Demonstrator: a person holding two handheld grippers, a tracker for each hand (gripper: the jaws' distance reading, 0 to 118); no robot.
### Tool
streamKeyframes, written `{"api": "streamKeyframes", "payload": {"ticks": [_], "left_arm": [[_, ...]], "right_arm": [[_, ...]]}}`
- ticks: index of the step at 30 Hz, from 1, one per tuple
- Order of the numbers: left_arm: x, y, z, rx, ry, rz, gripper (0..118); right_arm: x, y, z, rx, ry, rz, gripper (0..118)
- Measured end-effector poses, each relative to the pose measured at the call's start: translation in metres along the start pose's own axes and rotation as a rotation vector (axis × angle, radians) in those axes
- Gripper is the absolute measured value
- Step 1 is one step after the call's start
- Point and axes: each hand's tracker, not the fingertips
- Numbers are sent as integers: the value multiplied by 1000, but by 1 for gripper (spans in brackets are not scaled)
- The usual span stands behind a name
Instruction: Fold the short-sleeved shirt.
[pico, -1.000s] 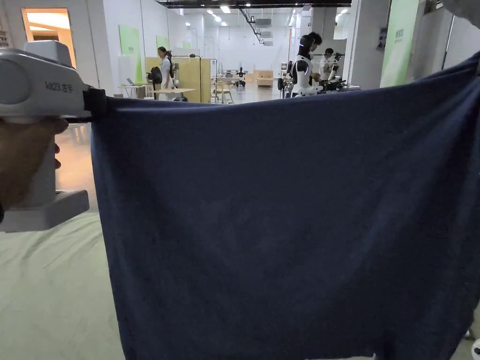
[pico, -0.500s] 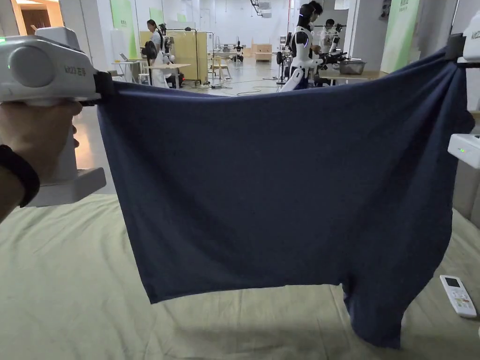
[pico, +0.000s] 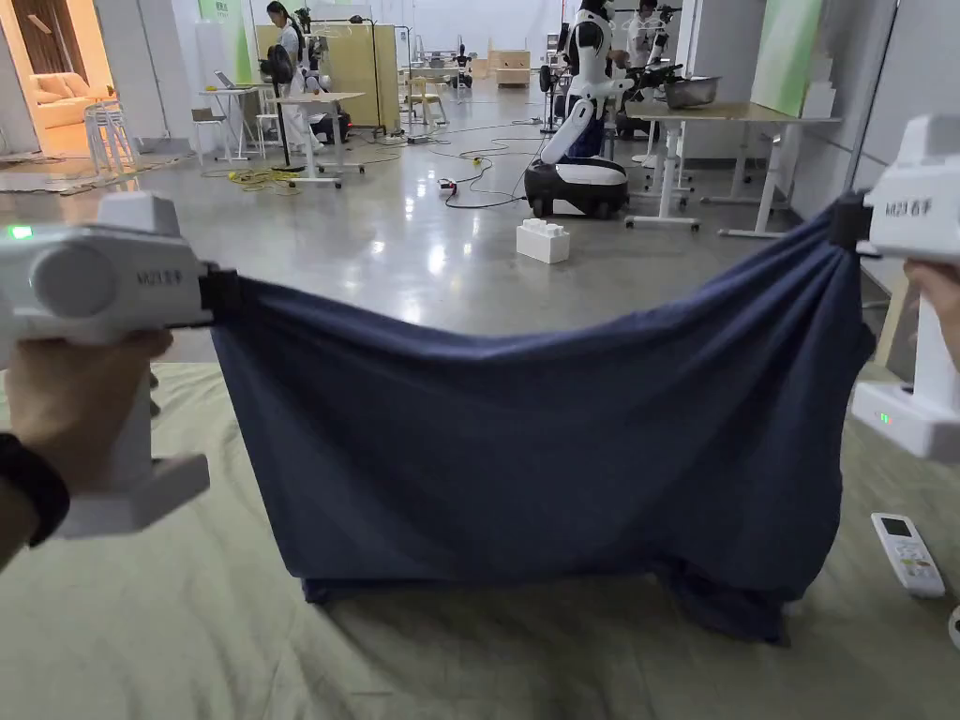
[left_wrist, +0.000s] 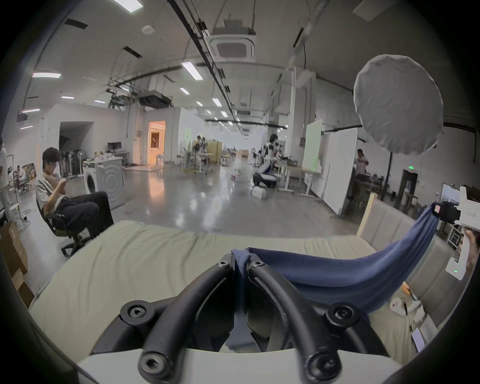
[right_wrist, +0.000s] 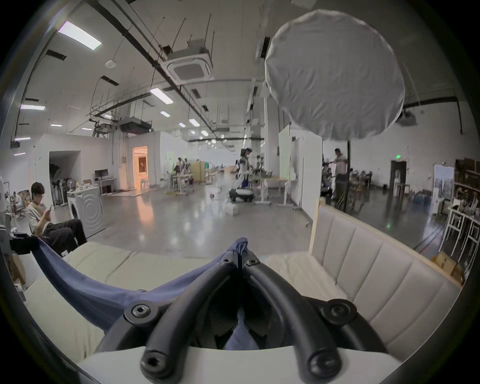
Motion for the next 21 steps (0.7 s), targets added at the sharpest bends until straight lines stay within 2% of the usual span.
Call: {"api": "streamKeyframes", "payload": {"ticks": [1, 5, 7, 11, 13, 17, 19, 21], "left_arm": [[2, -14, 4, -28, -10, -7, 7], [-1, -56, 28, -47, -38, -30, 7], [-5, -79, 50, -43, -83, -7, 7], [-12, -154, 112, -60, -128, -2, 7], [-14, -191, 142, -131, -162, -11, 7], [-11, -267, 222, -126, -143, 8, 7], [-12, -296, 255, -180, -161, 58, 7], [-15, -319, 274, -244, -146, 49, 7]], "right_arm": [[5, -17, 0, -54, 16, -49, 2], [21, -67, 19, -68, 55, -112, 2], [31, -96, 41, -60, 106, -153, 2], [41, -167, 110, -129, 251, -136, 2], [32, -205, 161, -158, 259, -185, 2], [23, -272, 256, -218, 269, -246, 2], [25, -300, 295, -278, 267, -309, 2], [27, -327, 326, -334, 208, -256, 2]]}}
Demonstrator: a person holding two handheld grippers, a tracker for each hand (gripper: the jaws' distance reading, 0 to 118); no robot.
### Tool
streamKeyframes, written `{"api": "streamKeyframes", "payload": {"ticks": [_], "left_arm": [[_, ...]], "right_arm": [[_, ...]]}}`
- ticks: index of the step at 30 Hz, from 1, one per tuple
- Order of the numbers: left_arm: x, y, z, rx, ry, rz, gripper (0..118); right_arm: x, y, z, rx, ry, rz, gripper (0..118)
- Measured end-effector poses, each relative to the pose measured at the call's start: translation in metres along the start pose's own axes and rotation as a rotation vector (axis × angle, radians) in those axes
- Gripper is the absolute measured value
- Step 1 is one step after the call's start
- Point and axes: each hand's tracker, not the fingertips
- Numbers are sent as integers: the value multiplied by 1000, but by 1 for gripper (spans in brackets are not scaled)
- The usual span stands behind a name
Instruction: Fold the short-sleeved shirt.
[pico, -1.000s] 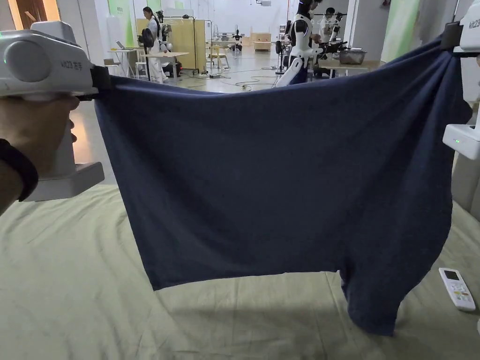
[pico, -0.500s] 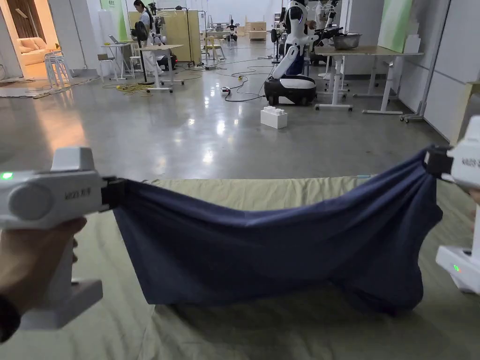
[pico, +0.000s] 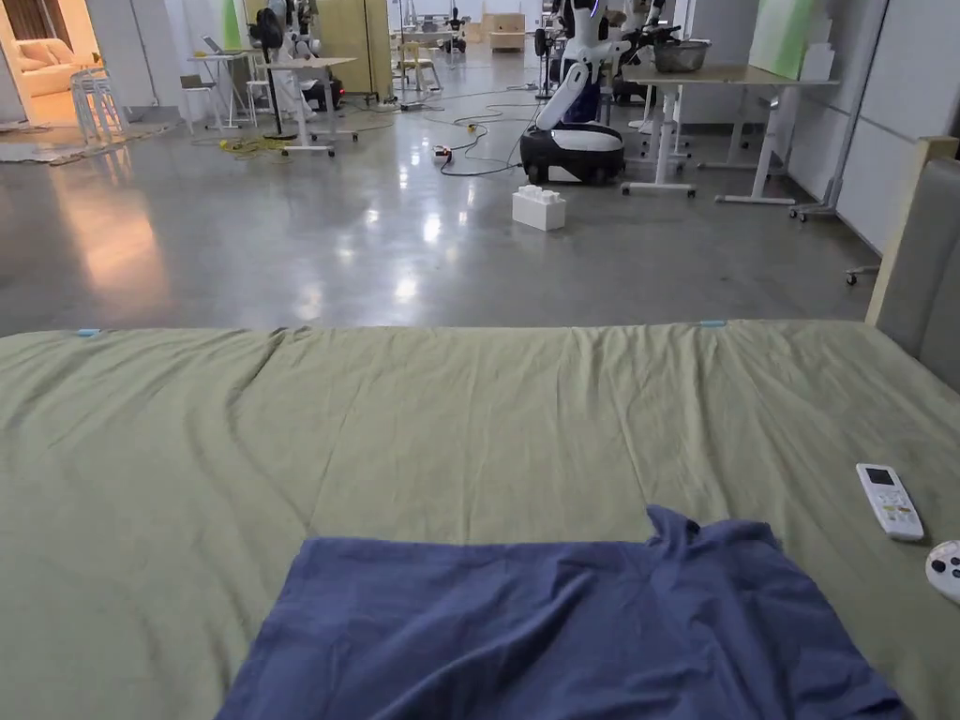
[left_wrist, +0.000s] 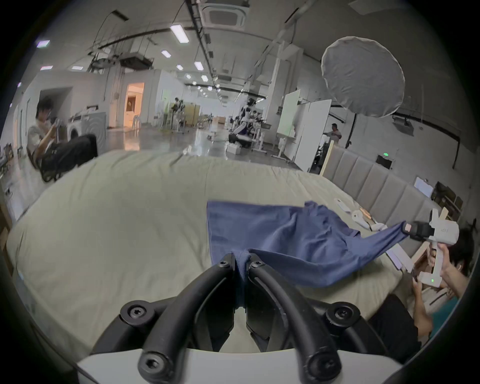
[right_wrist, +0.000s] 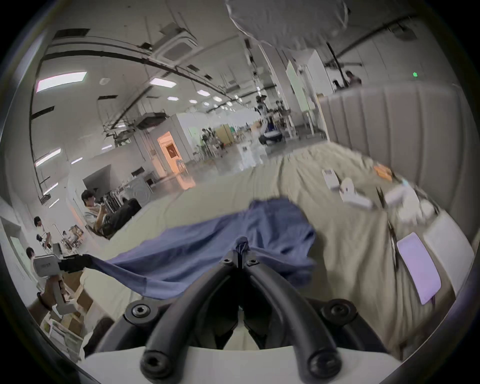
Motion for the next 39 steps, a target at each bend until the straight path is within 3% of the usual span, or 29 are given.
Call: {"api": "streamKeyframes", "payload": {"ticks": [6, 14, 15, 16, 17, 18, 19, 20, 21, 26, 35, 39], "left_arm": [[-13, -47, 5, -121, -11, -3, 7], [-32, -37, -38, -131, 9, 29, 7], [-35, -37, -45, -155, 15, 26, 8], [-33, -39, -48, -179, 20, 27, 13], [-36, -40, -52, -201, 25, 31, 25], [-40, -42, -56, -210, 35, 35, 54], [-42, -43, -57, -203, 45, 40, 76], [-45, -45, -55, -197, 57, 46, 91], [-46, -44, -49, -174, 69, 56, 97], [-36, -29, -14, -47, 123, 73, 97], [45, 0, 41, 240, 203, -198, 96], [74, 12, 52, 294, 175, -133, 88]], "right_arm": [[-12, -39, 20, -65, -68, -71, 2], [-21, -29, -40, -92, -77, -31, 2], [-1, -28, -44, -105, -87, -37, 3], [3, -30, -50, -114, -99, -60, 11], [7, -31, -56, -125, -106, -91, 31], [12, -33, -60, -164, -112, -115, 68], [23, -34, -58, -165, -138, -129, 86], [25, -35, -53, -125, -171, -138, 92], [26, -35, -49, -107, -184, -144, 87], [17, -33, -11, -49, -178, -121, 87], [-72, -11, 30, 168, -176, 204, 87], [-99, -3, 30, 259, -159, 253, 87]]}}
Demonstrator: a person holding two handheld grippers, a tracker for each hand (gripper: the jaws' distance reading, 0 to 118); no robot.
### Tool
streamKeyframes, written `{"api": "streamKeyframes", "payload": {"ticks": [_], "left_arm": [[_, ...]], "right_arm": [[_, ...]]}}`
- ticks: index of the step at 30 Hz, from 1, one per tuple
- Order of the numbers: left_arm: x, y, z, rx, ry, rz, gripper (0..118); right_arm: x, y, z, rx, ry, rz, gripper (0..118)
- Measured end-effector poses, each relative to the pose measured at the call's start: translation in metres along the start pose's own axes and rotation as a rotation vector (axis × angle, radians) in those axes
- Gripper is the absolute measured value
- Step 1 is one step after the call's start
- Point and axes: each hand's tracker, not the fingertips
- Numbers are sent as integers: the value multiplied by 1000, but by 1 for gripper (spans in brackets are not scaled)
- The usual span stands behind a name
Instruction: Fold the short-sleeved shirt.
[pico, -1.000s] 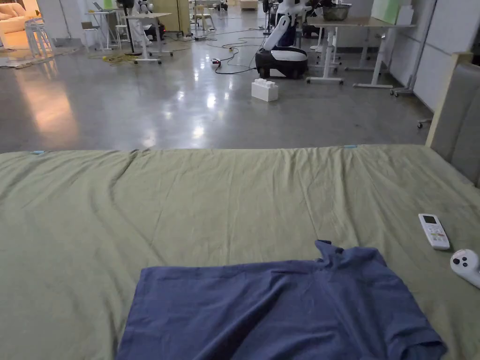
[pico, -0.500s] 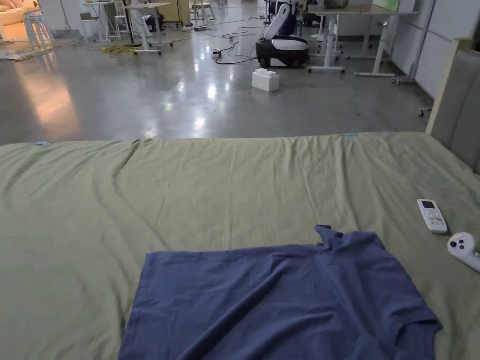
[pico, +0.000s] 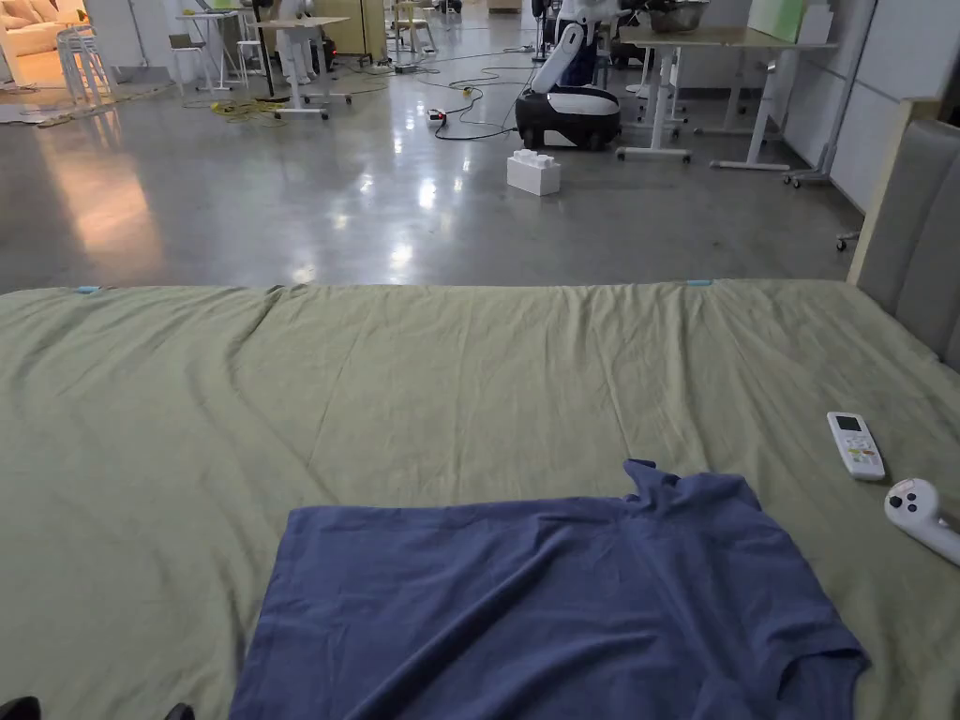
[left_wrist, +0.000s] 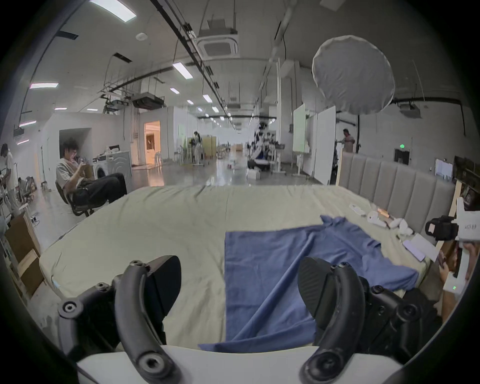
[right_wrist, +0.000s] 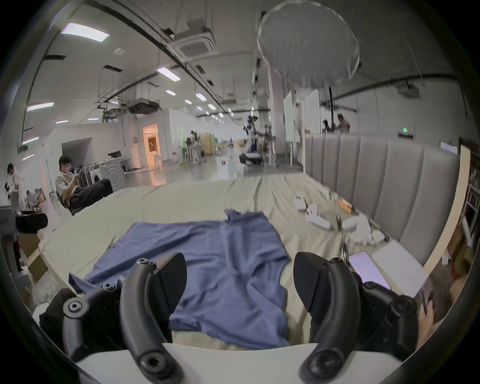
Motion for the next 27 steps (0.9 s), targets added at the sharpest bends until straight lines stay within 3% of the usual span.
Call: {"api": "streamKeyframes", "payload": {"ticks": [2, 4, 6, 8, 10, 18, 24, 27], "left_arm": [[4, 7, 0, 17, -5, -8, 77], [10, 13, 6, 41, -20, -21, 55], [6, 15, 7, 50, -26, -26, 18], [5, 16, 11, 39, -50, -21, 4], [3, 15, 14, 31, -56, -17, 0], [0, 7, 16, 16, -58, -48, 0], [-18, -4, 6, -71, -94, 107, 0], [-29, -17, -2, -153, -49, 98, 0]], "right_arm": [[-8, 6, 0, 6, 18, 5, 83], [-13, 12, 0, 5, 32, 10, 60], [-16, 14, 1, 7, 41, 9, 25], [-15, 14, 0, 1, 46, -4, 5], [-16, 13, 1, -5, 50, -11, 0], [-18, 15, 2, -5, 43, 28, 0], [-17, 7, 3, -23, 82, 2, 0], [-18, -1, 1, -59, 95, 5, 0]]}}
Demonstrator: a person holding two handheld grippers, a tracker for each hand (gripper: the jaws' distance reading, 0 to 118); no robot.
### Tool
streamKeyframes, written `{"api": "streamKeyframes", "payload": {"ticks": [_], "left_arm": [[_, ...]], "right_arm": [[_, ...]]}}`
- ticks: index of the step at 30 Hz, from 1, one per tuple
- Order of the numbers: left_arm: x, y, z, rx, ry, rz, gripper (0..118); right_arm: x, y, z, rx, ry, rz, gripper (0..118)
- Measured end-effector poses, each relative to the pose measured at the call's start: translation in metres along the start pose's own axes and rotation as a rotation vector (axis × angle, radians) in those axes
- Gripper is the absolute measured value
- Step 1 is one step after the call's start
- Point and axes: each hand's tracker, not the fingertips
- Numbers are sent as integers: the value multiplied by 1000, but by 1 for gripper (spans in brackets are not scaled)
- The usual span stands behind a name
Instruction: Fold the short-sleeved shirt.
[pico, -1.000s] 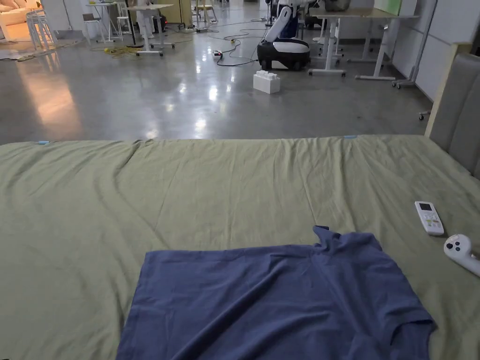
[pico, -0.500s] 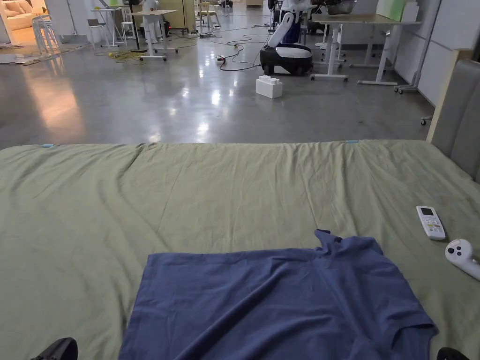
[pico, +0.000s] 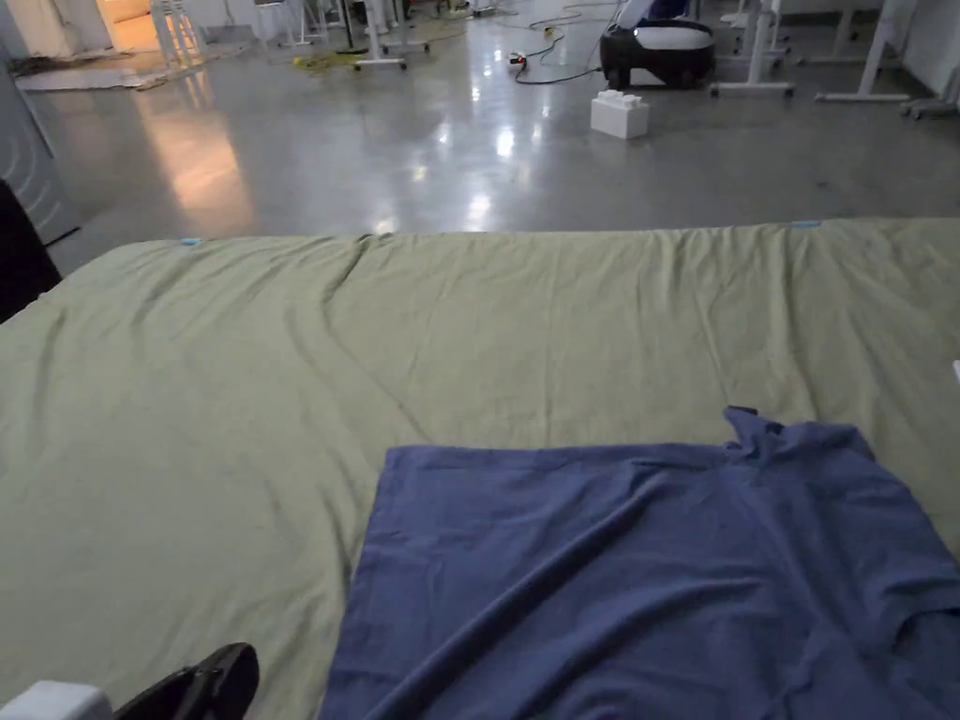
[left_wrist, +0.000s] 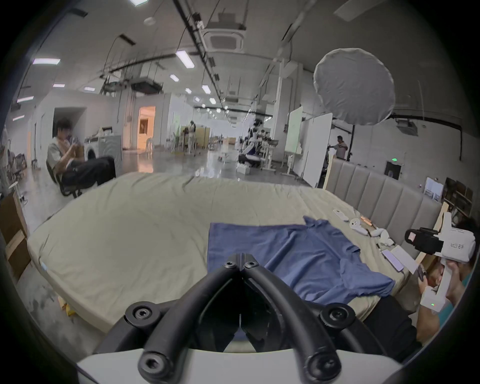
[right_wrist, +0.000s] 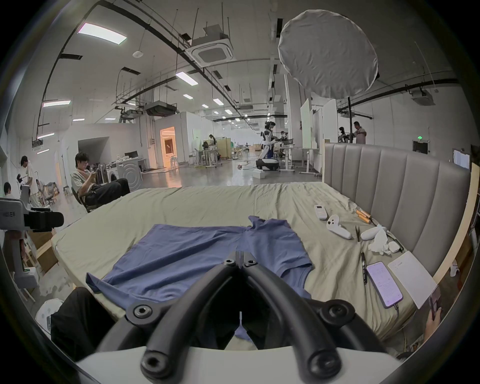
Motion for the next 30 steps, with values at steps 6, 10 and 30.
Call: {"api": "streamKeyframes", "payload": {"ticks": [6, 10, 30], "left_arm": [[-50, -37, -37, -252, -70, 158, 11], [-50, -64, -74, -411, -51, 37, 72], [-39, -86, -139, -651, -58, -91, 9]], "right_arm": [[1, -15, 0, -48, 13, 6, 0], [5, -20, -4, -88, 1, -6, 0], [50, -33, 1, -253, -127, -50, 1]]}}
